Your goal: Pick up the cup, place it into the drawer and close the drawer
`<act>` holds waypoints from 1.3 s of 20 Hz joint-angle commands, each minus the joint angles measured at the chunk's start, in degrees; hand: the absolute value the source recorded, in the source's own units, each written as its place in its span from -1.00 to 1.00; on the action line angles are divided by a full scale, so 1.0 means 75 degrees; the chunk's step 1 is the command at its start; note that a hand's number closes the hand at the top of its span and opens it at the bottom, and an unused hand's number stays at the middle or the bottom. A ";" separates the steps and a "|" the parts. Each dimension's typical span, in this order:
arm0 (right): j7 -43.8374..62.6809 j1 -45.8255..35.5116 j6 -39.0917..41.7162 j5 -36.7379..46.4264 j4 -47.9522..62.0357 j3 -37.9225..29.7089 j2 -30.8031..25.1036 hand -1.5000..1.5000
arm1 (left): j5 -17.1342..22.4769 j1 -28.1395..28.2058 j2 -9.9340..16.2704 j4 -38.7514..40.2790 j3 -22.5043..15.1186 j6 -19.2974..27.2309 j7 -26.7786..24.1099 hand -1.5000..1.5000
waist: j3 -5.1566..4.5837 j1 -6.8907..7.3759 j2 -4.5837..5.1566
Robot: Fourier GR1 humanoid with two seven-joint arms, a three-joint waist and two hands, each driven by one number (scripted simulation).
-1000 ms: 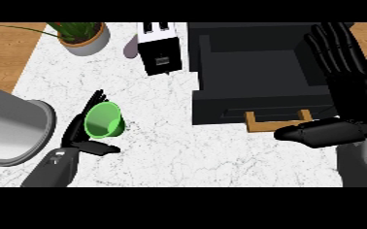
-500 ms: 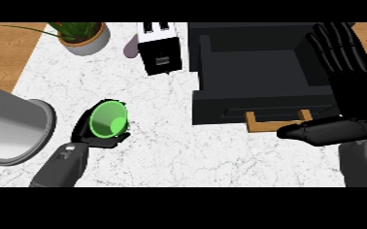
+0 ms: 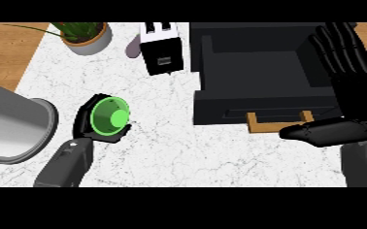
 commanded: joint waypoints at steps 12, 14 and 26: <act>0.0310 0.0066 -0.0291 0.0164 -0.0251 0.0001 0.0111 -1.00 | 0.0574 -0.0965 -0.0730 -0.1675 0.0078 0.0221 0.0412 1.00 | 0.0038 0.0261 -0.0137; -0.0359 0.0379 0.0074 0.0219 0.0221 -0.0134 -0.0048 -1.00 | 0.0518 -0.1029 -0.1005 -0.2422 -0.0172 0.0607 0.0948 1.00 | 0.0051 0.0366 -0.0173; -0.0246 0.0394 0.0159 0.0121 0.0109 -0.0268 -0.0178 -1.00 | 0.0945 -0.3356 -0.1436 -0.3970 -0.1349 0.2118 0.4367 1.00 | 0.0039 0.0155 -0.0126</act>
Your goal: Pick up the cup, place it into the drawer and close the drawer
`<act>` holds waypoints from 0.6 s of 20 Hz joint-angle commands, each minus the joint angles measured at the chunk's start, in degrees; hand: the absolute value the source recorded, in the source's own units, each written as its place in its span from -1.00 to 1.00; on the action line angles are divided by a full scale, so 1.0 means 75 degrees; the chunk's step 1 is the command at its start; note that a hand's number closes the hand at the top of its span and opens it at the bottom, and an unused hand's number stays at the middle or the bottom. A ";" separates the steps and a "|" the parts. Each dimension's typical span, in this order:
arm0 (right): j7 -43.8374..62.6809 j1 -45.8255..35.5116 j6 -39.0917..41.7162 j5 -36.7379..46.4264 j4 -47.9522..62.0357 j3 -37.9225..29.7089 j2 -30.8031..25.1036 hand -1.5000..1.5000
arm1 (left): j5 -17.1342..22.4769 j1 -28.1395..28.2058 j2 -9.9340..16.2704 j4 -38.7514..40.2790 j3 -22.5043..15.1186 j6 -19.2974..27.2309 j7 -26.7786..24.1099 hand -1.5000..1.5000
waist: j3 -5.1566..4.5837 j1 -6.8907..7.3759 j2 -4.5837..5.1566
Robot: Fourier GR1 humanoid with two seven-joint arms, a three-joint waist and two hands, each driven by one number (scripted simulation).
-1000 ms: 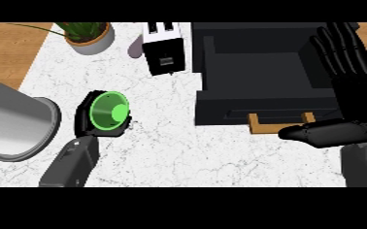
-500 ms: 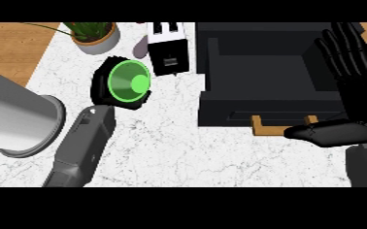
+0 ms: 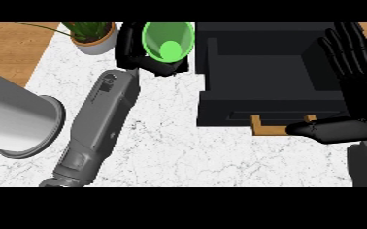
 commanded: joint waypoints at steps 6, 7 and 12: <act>-0.0344 -0.0140 -0.0156 0.0358 0.0342 0.0251 0.0249 -1.00 | 0.0687 -0.2337 -0.0071 0.0474 -0.1252 0.1991 0.1917 1.00 | 0.0001 -0.0210 0.0069; 0.0059 -0.0296 -0.0177 0.0182 -0.0017 0.0193 0.0155 -1.00 | 0.0976 -0.2349 -0.0071 0.0689 -0.1462 0.2156 0.1972 1.00 | -0.0002 -0.0255 0.0064; -0.0300 -0.0385 0.0020 0.0181 0.0490 0.0087 0.0041 -1.00 | 0.1115 -0.3264 -0.0072 0.1926 -0.1686 0.2392 0.2697 1.00 | 0.0004 -0.0333 0.0126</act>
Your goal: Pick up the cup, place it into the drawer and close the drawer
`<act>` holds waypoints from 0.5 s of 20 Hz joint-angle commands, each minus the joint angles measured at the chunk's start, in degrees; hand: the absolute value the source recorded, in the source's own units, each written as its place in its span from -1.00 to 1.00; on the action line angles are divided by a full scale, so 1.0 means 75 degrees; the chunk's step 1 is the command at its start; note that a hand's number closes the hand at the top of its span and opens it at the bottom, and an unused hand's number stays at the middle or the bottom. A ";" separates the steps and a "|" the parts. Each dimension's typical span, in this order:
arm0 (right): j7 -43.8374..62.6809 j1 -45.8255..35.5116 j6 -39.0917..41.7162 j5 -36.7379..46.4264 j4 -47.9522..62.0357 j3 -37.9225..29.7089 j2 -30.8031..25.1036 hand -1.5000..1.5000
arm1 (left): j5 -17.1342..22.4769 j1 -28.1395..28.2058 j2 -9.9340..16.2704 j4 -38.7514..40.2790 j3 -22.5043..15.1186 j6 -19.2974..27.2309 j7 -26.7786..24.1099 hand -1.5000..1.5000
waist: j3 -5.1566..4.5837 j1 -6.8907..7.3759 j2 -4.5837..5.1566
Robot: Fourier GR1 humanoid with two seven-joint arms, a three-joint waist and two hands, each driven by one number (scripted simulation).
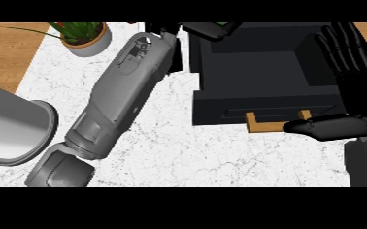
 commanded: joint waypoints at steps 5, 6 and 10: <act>0.0077 -0.0324 0.0031 -0.0104 0.0019 0.0130 0.0079 -1.00 | 0.0440 -0.1062 -0.0004 0.1964 -0.0863 0.0802 0.0528 1.00 | 0.0007 -0.0445 0.0134; -0.0173 0.0113 0.0136 -0.0026 -0.0189 0.0227 0.0139 -1.00 | 0.0467 -0.1070 -0.0004 0.2061 -0.1025 0.0740 0.0554 1.00 | 0.0010 -0.0527 0.0130; -0.0355 -0.0399 0.0294 -0.0199 0.0405 -0.0069 -0.0106 -1.00 | 0.0736 -0.1100 -0.0004 0.2391 -0.1561 0.0020 0.1144 1.00 | 0.0019 -0.0740 0.0211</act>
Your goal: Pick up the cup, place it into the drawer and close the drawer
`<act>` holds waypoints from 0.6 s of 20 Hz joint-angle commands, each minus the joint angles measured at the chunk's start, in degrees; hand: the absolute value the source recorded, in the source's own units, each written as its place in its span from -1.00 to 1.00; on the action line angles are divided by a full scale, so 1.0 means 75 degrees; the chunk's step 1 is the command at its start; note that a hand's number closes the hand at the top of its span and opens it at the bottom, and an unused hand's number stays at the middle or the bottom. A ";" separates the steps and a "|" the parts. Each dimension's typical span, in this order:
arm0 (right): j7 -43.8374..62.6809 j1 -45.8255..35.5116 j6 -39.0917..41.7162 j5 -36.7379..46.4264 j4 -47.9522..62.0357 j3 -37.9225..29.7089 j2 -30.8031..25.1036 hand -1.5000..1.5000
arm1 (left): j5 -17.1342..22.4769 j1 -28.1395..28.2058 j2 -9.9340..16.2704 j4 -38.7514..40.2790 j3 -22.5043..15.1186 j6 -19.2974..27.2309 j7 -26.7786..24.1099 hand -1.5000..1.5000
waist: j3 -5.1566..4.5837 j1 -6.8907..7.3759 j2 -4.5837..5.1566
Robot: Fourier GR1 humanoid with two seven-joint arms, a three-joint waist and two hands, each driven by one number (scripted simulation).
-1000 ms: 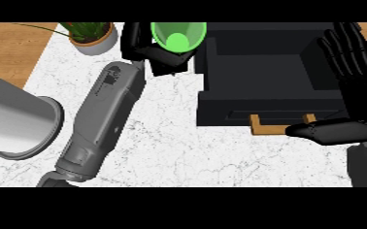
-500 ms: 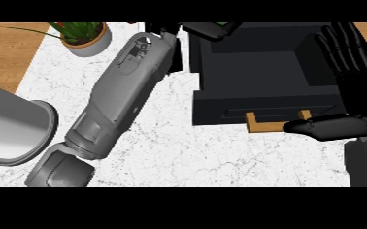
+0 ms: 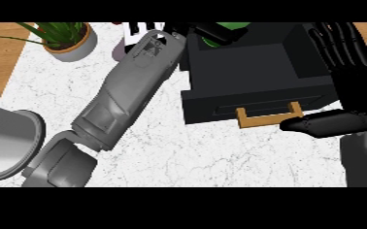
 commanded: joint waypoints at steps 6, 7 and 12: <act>-0.0088 -0.0561 0.0181 -0.0198 0.0420 0.0071 0.0025 -1.00 | 0.0205 0.0511 -0.0001 0.0515 -0.1333 -0.0585 0.0009 1.00 | 0.0005 -0.0455 0.0149; -0.0040 -0.0678 0.0078 0.0212 0.0415 0.0561 0.0215 -1.00 | 0.0268 0.0374 -0.0001 0.0488 -0.1363 -0.0459 0.0105 -1.00 | 0.0001 -0.0581 0.0207; -0.0066 -0.0619 0.0668 -0.0511 0.0362 0.0672 0.0287 -1.00 | 0.1087 0.0615 -0.0001 0.0020 -0.1165 -0.0290 -0.0257 -1.00 | 0.0000 -0.0811 0.0192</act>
